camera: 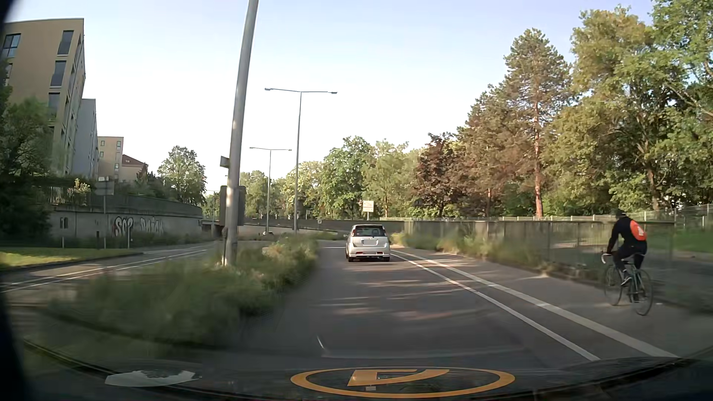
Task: Follow the waypoints while adhering to traffic rules and regulations
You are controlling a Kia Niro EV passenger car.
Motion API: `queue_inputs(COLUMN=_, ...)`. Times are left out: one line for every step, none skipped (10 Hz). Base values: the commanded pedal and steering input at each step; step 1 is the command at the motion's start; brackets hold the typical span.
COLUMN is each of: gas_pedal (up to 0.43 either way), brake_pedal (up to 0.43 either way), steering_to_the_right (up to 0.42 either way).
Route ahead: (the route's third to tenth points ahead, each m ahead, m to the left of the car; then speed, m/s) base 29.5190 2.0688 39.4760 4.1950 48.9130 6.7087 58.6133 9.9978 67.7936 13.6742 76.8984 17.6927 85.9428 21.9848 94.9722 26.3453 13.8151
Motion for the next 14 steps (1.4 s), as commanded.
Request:
queue_inputs(gas_pedal=0.138, brake_pedal=0.0, steering_to_the_right=-0.038)
queue_inputs(gas_pedal=0.138, brake_pedal=0.0, steering_to_the_right=-0.034)
queue_inputs(gas_pedal=0.138, brake_pedal=0.0, steering_to_the_right=-0.031)
queue_inputs(gas_pedal=0.138, brake_pedal=0.0, steering_to_the_right=-0.028)
queue_inputs(gas_pedal=0.138, brake_pedal=0.0, steering_to_the_right=-0.026)
queue_inputs(gas_pedal=0.138, brake_pedal=0.0, steering_to_the_right=-0.024)
queue_inputs(gas_pedal=0.138, brake_pedal=0.0, steering_to_the_right=-0.023)
queue_inputs(gas_pedal=0.138, brake_pedal=0.0, steering_to_the_right=-0.023)
queue_inputs(gas_pedal=0.138, brake_pedal=0.0, steering_to_the_right=-0.021)
queue_inputs(gas_pedal=0.157, brake_pedal=0.0, steering_to_the_right=-0.021)
queue_inputs(gas_pedal=0.177, brake_pedal=0.0, steering_to_the_right=-0.021)
queue_inputs(gas_pedal=0.177, brake_pedal=0.0, steering_to_the_right=-0.024)
queue_inputs(gas_pedal=0.189, brake_pedal=0.0, steering_to_the_right=-0.034)
queue_inputs(gas_pedal=0.189, brake_pedal=0.0, steering_to_the_right=-0.037)
